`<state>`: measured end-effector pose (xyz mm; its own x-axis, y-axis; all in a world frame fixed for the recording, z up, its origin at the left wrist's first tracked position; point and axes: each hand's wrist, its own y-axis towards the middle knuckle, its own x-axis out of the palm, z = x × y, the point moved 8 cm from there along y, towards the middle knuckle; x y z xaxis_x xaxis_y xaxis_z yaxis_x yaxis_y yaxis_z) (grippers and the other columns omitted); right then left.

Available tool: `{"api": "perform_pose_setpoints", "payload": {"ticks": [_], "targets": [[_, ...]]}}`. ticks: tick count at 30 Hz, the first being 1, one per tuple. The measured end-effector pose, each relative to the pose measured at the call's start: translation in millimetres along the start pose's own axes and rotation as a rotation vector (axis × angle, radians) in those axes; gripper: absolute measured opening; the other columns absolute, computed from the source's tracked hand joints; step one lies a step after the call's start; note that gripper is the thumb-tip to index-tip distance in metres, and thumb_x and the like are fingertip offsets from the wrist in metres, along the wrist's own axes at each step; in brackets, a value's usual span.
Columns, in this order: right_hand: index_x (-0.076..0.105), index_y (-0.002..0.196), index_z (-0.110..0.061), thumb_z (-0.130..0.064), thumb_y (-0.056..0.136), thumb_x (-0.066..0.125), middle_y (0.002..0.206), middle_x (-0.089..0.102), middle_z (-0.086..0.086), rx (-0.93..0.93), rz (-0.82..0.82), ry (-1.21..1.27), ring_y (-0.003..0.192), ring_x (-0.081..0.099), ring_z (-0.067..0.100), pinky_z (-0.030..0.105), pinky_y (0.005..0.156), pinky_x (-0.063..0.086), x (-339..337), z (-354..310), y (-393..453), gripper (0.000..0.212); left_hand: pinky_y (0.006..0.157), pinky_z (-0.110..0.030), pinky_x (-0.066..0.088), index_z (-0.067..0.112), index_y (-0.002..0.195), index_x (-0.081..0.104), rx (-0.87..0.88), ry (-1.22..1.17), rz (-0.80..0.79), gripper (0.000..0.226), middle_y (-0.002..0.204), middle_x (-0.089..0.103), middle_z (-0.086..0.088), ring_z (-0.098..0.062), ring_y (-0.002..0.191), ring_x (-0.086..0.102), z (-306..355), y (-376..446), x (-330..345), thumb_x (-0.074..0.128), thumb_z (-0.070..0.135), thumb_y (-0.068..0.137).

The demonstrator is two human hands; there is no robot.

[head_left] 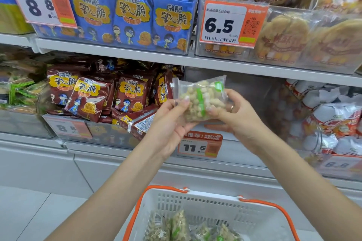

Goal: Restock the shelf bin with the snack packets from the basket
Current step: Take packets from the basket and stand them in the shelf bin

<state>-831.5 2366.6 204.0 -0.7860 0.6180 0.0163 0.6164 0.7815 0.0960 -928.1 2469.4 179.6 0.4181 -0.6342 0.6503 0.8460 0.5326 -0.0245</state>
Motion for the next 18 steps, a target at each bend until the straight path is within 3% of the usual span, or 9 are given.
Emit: {"api": "perform_pose_setpoints", "payload": {"ticks": [3, 7, 9, 13, 15, 18], "targets": [[0.045, 0.102, -0.019, -0.015, 0.065, 0.078, 0.083, 0.073, -0.002, -0.028, 0.099, -0.059, 0.071, 0.068, 0.014, 0.024, 0.049, 0.05, -11.5, -4.0, -2.8, 0.05, 0.076, -0.034, 0.058, 0.012, 0.096, 0.052, 0.114, 0.377, -0.021, 0.02, 0.097, 0.071, -0.011, -0.022, 0.086, 0.07, 21.4, -2.1, -2.0, 0.065, 0.005, 0.083], [0.047, 0.089, -0.016, -0.008, 0.071, 0.08, 0.067, 0.067, -0.004, -0.034, -0.078, -0.419, 0.057, 0.054, 0.011, 0.024, 0.045, 0.044, -12.5, -20.1, -3.4, 0.038, 0.069, -0.034, 0.058, 0.04, 0.133, 0.041, 0.094, 0.693, -0.221, 0.083, 0.116, 0.067, -0.003, -0.019, 0.094, 0.071, 21.7, -8.9, 4.6, 0.081, 0.017, 0.063], [0.055, 0.096, -0.021, -0.006, 0.07, 0.081, 0.076, 0.068, -0.002, -0.097, -0.069, -0.403, 0.061, 0.06, 0.011, 0.025, 0.053, 0.051, -9.1, -27.6, -5.5, 0.04, 0.07, -0.028, 0.057, 0.037, 0.134, 0.041, 0.187, 0.738, -0.273, 0.085, 0.117, 0.066, -0.005, -0.015, 0.097, 0.069, 13.7, -10.2, 11.2, 0.081, 0.005, 0.067], [0.054, 0.118, -0.032, 0.0, 0.076, 0.075, 0.099, 0.069, 0.005, -0.204, 0.037, -0.26, 0.084, 0.069, 0.014, 0.029, 0.077, 0.057, -7.0, -24.7, -11.1, 0.057, 0.077, -0.021, 0.054, 0.02, 0.132, 0.046, 0.251, 0.669, -0.151, 0.071, 0.117, 0.065, -0.002, -0.007, 0.101, 0.066, 3.5, -5.1, 8.7, 0.078, 0.0, 0.071], [0.057, 0.116, -0.028, 0.0, 0.08, 0.072, 0.104, 0.069, 0.009, -0.24, 0.059, -0.274, 0.09, 0.069, 0.017, 0.032, 0.074, 0.058, -7.8, -24.7, -8.3, 0.048, 0.086, -0.022, 0.052, 0.02, 0.137, 0.042, 0.253, 0.663, -0.141, 0.073, 0.122, 0.063, 0.001, -0.006, 0.108, 0.063, -3.4, -2.7, 5.5, 0.078, 0.008, 0.075], [0.056, 0.108, -0.028, 0.002, 0.081, 0.07, 0.098, 0.069, 0.01, -0.195, 0.188, -0.275, 0.09, 0.069, 0.021, 0.035, 0.063, 0.06, -37.1, -21.8, 13.6, 0.043, 0.104, -0.023, 0.039, 0.028, 0.146, 0.027, 0.358, 0.972, -0.111, 0.084, 0.132, 0.052, 0.005, -0.006, 0.123, 0.048, -1.9, -1.3, 0.6, 0.076, 0.026, 0.078]]}}
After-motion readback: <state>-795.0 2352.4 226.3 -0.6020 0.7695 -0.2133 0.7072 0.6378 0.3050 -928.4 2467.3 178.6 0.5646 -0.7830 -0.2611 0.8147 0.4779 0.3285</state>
